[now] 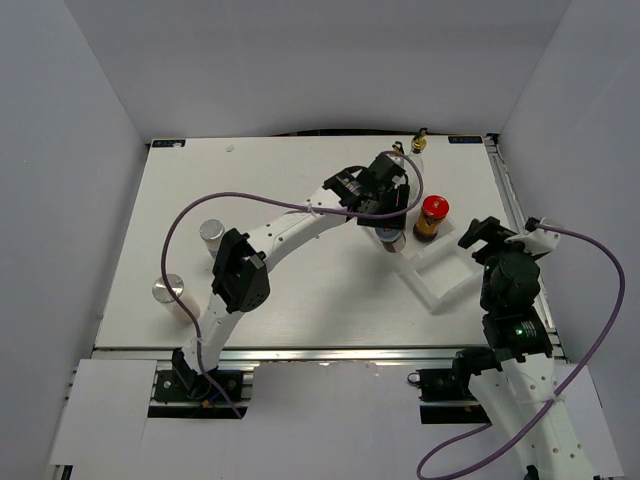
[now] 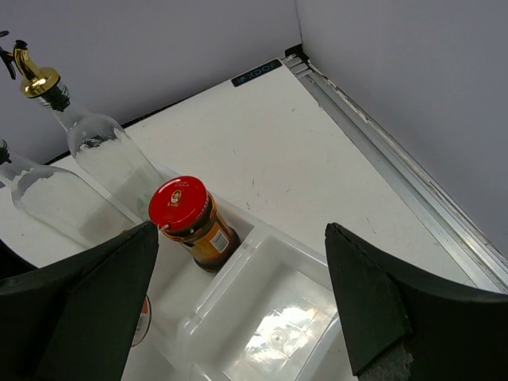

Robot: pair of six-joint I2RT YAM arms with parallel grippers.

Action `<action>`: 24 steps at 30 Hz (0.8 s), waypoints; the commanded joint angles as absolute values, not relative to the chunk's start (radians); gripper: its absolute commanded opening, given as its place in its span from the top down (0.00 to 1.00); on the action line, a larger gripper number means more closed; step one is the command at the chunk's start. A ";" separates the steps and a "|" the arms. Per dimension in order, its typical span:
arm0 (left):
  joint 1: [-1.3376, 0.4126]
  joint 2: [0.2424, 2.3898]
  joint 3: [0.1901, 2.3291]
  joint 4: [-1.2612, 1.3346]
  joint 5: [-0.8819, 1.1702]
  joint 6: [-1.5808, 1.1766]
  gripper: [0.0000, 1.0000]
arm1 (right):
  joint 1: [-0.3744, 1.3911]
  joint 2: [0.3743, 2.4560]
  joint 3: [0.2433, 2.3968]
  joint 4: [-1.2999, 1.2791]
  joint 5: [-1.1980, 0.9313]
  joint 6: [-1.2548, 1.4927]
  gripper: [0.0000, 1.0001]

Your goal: Organize the condiment bottles

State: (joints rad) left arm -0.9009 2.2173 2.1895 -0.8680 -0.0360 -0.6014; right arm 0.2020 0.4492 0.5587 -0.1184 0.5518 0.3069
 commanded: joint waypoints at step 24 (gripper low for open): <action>-0.879 2.428 2.413 -0.638 0.043 -0.578 1.00 | 0.196 0.445 0.508 -0.020 0.555 0.318 0.11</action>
